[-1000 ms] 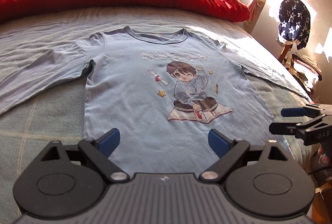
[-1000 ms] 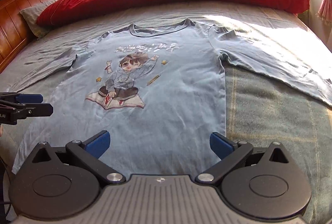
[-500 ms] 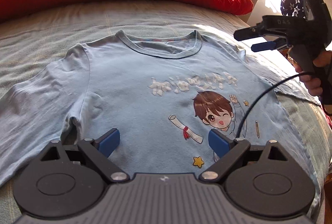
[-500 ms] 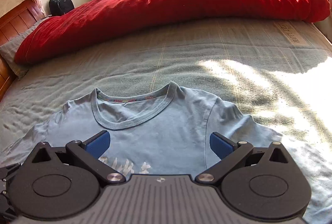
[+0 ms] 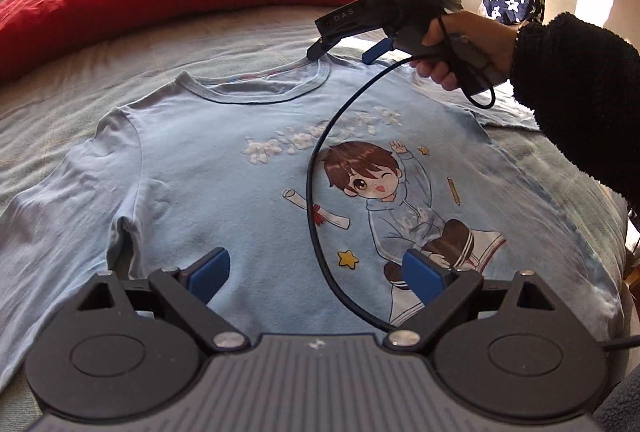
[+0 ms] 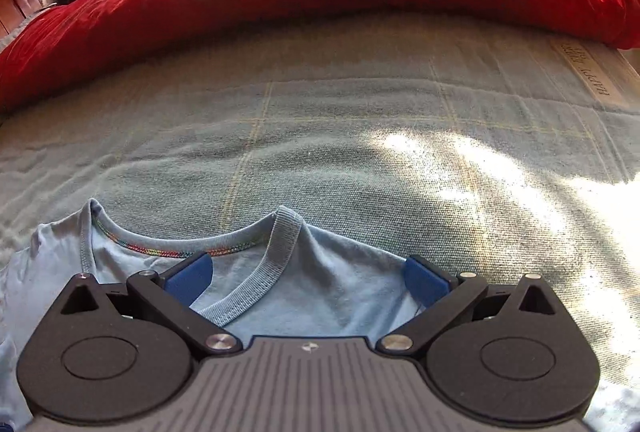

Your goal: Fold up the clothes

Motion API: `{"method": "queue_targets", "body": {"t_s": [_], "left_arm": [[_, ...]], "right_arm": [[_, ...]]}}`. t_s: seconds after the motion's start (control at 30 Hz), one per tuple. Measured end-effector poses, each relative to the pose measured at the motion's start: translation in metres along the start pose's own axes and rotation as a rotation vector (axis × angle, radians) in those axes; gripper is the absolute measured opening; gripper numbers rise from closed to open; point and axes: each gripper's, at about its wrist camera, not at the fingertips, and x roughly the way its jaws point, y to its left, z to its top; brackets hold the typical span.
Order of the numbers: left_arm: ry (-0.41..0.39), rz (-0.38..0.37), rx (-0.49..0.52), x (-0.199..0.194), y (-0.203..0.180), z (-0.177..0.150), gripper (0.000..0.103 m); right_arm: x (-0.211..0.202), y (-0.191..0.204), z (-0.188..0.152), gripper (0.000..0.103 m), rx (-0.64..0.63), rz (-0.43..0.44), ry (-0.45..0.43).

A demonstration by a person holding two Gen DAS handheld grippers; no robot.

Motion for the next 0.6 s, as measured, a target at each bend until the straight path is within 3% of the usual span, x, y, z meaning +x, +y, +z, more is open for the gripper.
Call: {"method": "queue_targets", "body": {"t_s": [0.1, 0.23, 0.4, 0.5, 0.6], "left_arm": [[-0.05, -0.055, 0.022, -0.015, -0.008, 0.001, 0.093], [-0.076, -0.126, 0.072, -0.026, -0.022, 0.0, 0.093], [-0.047, -0.172, 0.121, -0.019, -0.037, -0.003, 0.093], [-0.027, -0.192, 0.157, -0.018, -0.046, -0.006, 0.093], [-0.015, -0.206, 0.183, -0.018, -0.053, -0.009, 0.093]], "right_arm": [[-0.023, 0.005, 0.0, 0.103, -0.044, -0.005, -0.003], [-0.044, -0.005, -0.014, 0.103, -0.033, -0.028, 0.067], [-0.023, -0.036, -0.029, 0.103, 0.073, -0.042, 0.134], [-0.021, -0.047, -0.022, 0.103, 0.114, -0.08, 0.066], [-0.034, -0.046, -0.017, 0.103, 0.132, -0.115, 0.056]]}}
